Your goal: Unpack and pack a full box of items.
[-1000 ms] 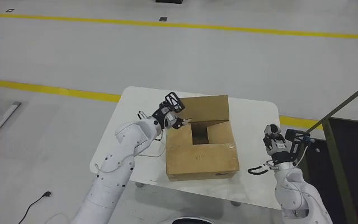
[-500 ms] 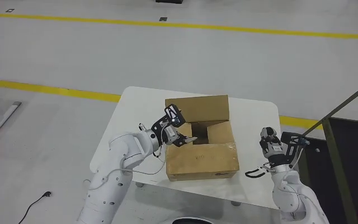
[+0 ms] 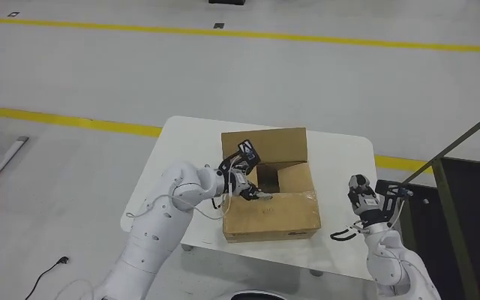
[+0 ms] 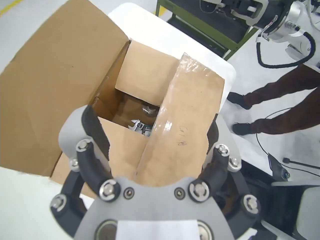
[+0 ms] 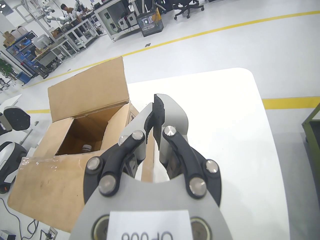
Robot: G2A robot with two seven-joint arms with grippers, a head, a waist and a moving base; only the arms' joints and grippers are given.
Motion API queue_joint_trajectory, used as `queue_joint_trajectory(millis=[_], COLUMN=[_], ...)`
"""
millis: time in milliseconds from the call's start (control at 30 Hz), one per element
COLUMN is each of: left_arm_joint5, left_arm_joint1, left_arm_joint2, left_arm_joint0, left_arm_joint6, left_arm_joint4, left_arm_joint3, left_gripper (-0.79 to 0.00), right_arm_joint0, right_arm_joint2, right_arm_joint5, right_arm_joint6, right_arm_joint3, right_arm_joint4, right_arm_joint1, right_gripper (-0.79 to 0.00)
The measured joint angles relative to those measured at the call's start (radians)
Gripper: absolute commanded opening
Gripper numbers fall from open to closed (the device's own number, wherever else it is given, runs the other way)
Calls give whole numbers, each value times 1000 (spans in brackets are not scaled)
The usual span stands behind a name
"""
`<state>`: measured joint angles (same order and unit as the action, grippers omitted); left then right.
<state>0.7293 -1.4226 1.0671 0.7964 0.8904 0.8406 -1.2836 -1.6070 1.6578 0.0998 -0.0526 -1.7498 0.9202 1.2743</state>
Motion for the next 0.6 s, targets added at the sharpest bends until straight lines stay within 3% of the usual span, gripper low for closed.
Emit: queue_joint_trajectory(millis=[200, 600], left_arm_joint5=[15, 74], left_arm_joint1=[-24, -84], left_arm_joint2=[-100, -279], left_arm_joint0=[-129, -278], left_arm_joint6=[107, 55], left_arm_joint4=[-129, -153], left_arm_joint3=[147, 413], left_gripper=[0, 0], right_arm_joint0=[-8, -19], right_arm_joint2=[8, 22], right_arm_joint5=[-4, -9], right_arm_joint6=[3, 4], right_arm_joint3=[0, 5], right_arm_joint4=[1, -5], right_arm_joint1=[-1, -2], right_gripper=[-785, -785])
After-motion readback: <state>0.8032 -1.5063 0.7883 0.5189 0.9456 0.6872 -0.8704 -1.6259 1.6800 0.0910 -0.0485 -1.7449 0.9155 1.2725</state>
